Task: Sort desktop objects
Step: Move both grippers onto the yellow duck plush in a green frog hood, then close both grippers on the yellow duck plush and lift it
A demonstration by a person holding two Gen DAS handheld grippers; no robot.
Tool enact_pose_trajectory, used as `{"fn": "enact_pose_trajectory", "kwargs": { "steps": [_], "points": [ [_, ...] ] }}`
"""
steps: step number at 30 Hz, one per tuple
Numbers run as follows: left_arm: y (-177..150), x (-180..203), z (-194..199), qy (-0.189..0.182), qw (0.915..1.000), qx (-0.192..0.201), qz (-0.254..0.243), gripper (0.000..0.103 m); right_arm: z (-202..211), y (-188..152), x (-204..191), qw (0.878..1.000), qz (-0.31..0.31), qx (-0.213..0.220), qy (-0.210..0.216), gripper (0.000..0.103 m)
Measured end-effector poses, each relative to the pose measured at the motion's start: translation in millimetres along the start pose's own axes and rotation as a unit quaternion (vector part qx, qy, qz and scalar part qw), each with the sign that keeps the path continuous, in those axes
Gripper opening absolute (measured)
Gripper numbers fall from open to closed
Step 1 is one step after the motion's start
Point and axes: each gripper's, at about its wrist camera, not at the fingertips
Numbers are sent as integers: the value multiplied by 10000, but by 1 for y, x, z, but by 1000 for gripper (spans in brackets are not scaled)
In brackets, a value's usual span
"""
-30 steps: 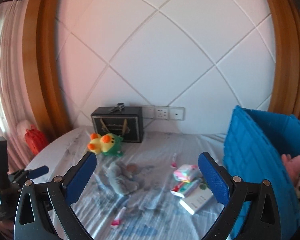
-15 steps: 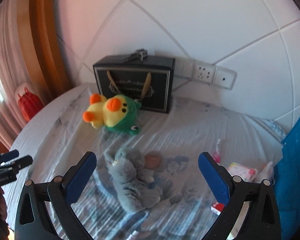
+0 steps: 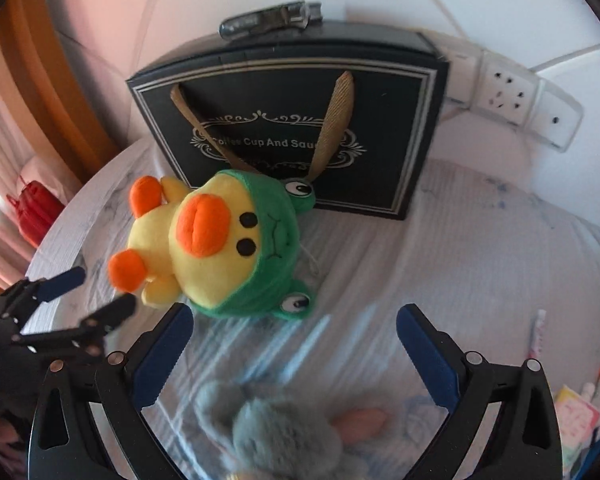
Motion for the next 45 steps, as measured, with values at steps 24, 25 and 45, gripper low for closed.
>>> {"fn": "enact_pose_trajectory", "kwargs": {
  "steps": [24, 25, 45],
  "points": [
    [0, 8, -39, -245, 9988, 247, -347, 65, -74, 18, -33, 9955, 403, -630, 590, 91],
    [-4, 10, -31, -254, 9985, 316, -377, 65, -67, 15, -32, 9955, 425, -570, 633, 89],
    [-123, 53, 199, -187, 9792, 1988, -353, 65, 179, -98, -57, 9876, 1171, 762, 711, 88]
  ]
}}
Point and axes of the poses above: each gripper's, at about its wrist camera, not at the fingertips, and z roughly against the way its jaws point, x to its right, y to its top, and after that the axes turned 4 degrees about y, right-handed
